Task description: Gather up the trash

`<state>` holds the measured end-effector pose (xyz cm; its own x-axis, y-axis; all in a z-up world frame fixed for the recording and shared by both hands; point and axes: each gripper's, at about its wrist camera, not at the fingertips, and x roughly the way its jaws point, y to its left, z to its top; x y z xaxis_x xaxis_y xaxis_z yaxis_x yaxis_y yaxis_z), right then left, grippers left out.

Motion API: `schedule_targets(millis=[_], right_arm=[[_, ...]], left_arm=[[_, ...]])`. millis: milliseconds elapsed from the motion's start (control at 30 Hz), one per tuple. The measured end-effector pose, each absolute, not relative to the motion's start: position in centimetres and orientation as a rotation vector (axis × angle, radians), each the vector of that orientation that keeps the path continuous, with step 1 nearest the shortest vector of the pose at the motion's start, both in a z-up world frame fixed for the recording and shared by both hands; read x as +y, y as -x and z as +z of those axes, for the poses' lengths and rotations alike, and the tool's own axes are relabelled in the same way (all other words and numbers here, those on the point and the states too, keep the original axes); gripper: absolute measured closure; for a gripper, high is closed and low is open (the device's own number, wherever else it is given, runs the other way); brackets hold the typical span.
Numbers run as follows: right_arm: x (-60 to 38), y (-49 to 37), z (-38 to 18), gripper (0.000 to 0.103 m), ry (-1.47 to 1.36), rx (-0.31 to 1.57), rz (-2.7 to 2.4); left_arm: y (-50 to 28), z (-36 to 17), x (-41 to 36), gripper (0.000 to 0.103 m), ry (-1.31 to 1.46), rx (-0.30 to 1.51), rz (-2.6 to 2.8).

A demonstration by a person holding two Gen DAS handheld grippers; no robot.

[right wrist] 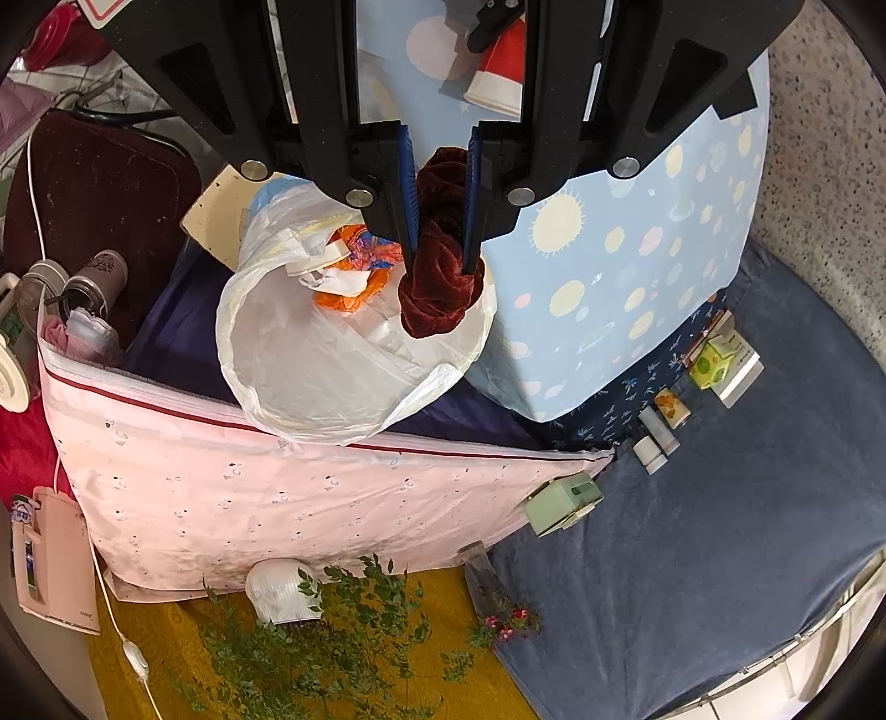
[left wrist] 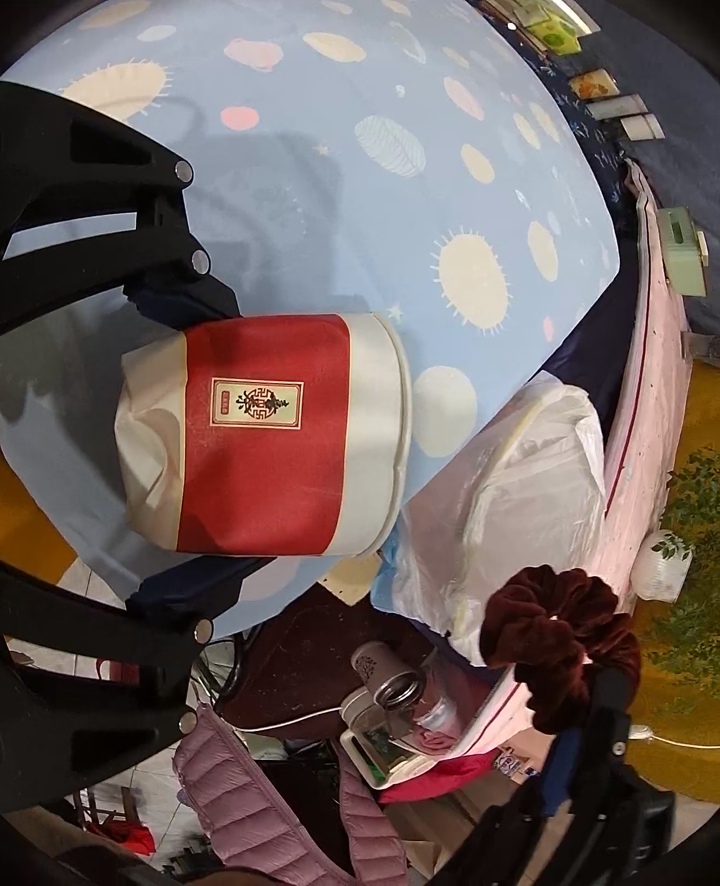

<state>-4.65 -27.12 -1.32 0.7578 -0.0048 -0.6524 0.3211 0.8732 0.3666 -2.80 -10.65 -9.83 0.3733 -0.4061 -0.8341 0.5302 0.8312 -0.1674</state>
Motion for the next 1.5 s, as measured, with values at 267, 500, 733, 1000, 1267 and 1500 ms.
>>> schedule_targets(millis=[267, 500, 733, 1000, 1267, 1500], right_arm=[[-27.7, 3.8, -1.3, 0.089, -0.488, 0.687, -0.186], [-29.2, 2.7, -0.3, 0.089, -0.479, 0.664, -0.199], [-31.6, 1.8, 0.2, 0.089, -0.479, 0.645, -0.236], [-34.1, -0.1, -0.2, 0.089, -0.472, 0.658, -0.270], [-35.6, -1.9, -0.6, 0.079, -0.482, 0.667, -0.276], [-34.9, -2.0, -0.4, 0.066, -0.441, 0.679, -0.270]], left_arm=[[0.9, -6.9, -11.2, 0.037, -0.098, 0.982, -0.604], [-2.1, -3.6, -13.5, 0.037, -0.069, 0.927, -0.630], [-5.2, -1.5, -16.7, 0.037, -0.063, 0.891, -0.670], [-8.4, -1.6, -20.5, 0.036, -0.054, 0.895, -0.711], [-11.0, -2.2, -21.1, 0.023, -0.013, 0.895, -0.618], [-10.7, -1.5, -18.6, 0.023, -0.009, 0.862, -0.532]])
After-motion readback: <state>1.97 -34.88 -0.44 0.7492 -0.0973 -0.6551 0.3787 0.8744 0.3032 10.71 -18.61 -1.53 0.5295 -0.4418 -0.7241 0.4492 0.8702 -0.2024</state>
